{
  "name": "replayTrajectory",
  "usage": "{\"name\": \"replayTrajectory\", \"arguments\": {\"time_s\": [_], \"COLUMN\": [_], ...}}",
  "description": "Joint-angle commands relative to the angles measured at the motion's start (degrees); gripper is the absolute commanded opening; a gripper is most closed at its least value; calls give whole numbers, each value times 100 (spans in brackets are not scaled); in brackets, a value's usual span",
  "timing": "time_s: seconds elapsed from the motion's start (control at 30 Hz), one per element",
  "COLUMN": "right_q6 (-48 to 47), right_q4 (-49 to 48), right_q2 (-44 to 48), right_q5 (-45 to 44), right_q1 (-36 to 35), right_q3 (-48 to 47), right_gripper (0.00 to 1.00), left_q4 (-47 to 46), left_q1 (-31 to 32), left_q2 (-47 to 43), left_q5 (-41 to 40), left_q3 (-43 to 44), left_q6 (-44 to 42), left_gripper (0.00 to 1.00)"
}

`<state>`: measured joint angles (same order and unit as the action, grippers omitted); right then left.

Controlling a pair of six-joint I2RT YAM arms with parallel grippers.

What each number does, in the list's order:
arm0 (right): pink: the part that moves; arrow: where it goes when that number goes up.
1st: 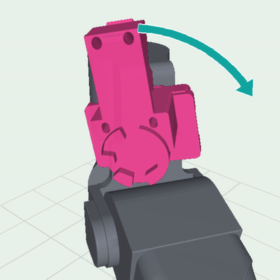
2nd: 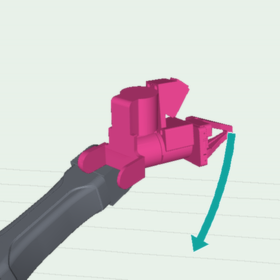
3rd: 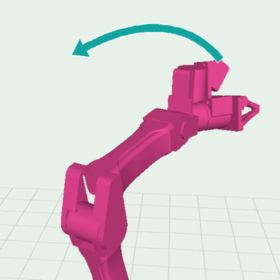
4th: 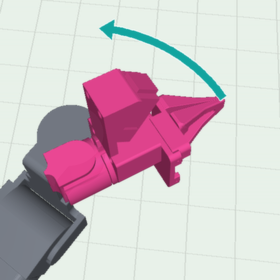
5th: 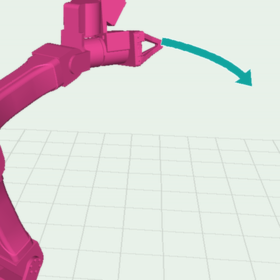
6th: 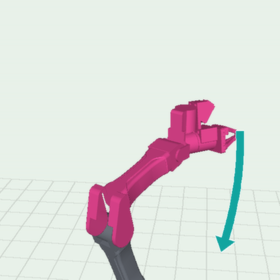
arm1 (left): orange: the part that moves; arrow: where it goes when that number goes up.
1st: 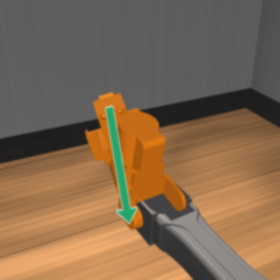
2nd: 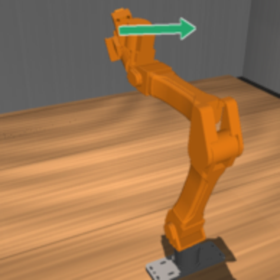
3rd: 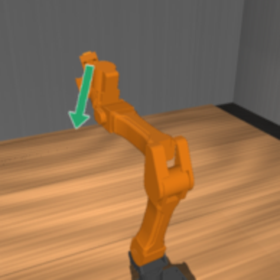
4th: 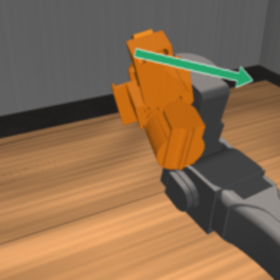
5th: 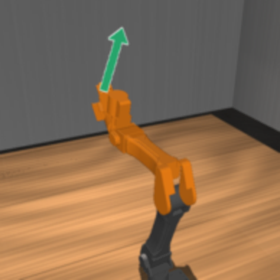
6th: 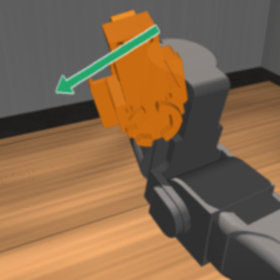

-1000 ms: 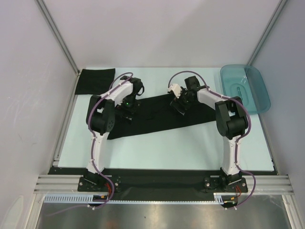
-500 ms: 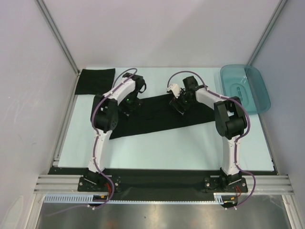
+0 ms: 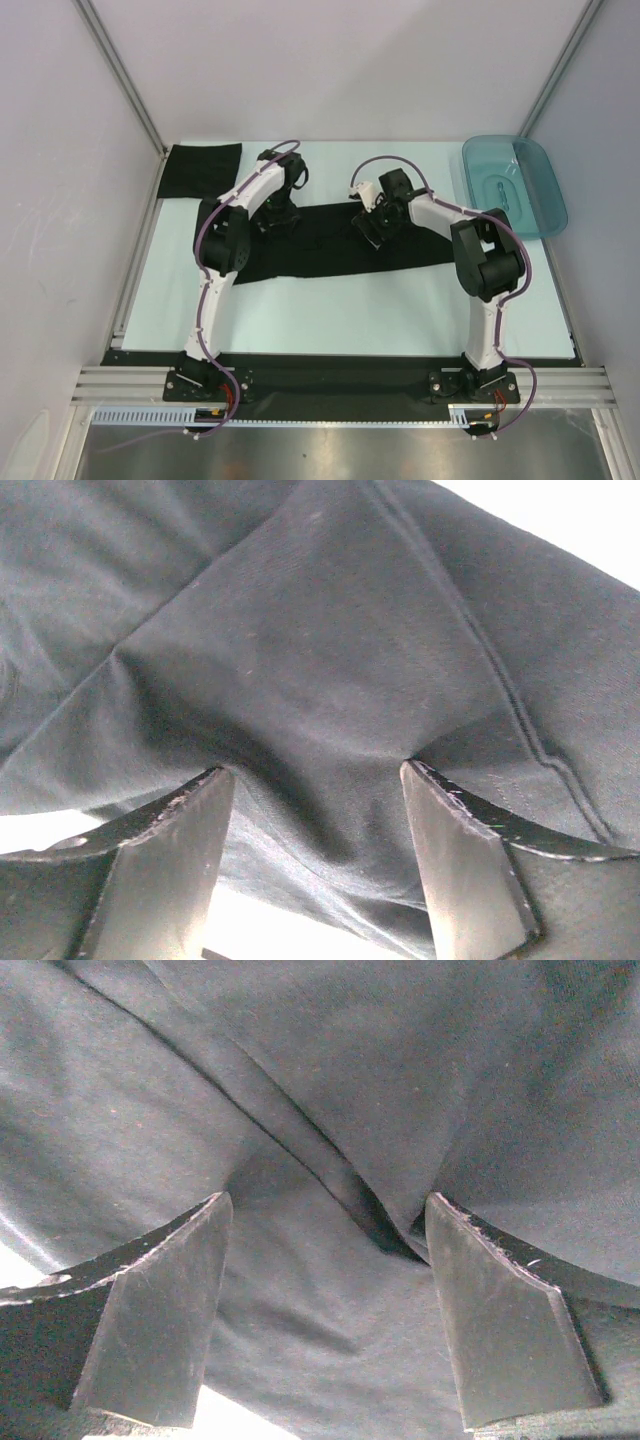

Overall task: Fold and stack the t-shirts
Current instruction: Fold the tshirt

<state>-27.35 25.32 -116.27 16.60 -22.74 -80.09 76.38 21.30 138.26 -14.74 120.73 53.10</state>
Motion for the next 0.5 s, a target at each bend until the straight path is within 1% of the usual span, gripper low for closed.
{"name": "replayTrajectory", "arguments": {"time_s": [0.0,0.1,0.2,0.23,0.27,0.33,0.37,0.4,0.43,0.47], "right_q6": [958,1258,1846,2178,2312,2672,2709,2840,2867,2963], "right_q4": [1291,1186,958,835,756,572,527,492,535,518], "right_q2": [-213,-20,279,411,473,639,684,728,754,781], "right_q5": [379,388,414,379,353,405,423,310,196,134], "right_q1": [-213,-335,-485,-520,-582,-809,-889,-986,-1195,-1241], "right_q3": [679,1039,1391,1504,1593,1848,1892,1936,1919,1884], "right_gripper": [81,81,80,80,80,80,80,80,81,81], "left_q4": [-1538,-1916,-2145,-2171,-2310,-2391,-2365,-2330,-2260,-2346], "left_q1": [111,111,146,155,155,181,199,208,225,226], "left_q2": [290,289,368,386,395,369,351,316,159,27], "left_q5": [349,639,947,990,1165,1167,1132,1053,913,807], "left_q3": [-102,-164,-129,-111,-137,-181,-216,-268,-469,-689], "left_q6": [-704,-1117,-1460,-1513,-1583,-1733,-1846,-1882,-1882,-1882], "left_gripper": [74,72,69,69,69,68,68,68,68,68]}}
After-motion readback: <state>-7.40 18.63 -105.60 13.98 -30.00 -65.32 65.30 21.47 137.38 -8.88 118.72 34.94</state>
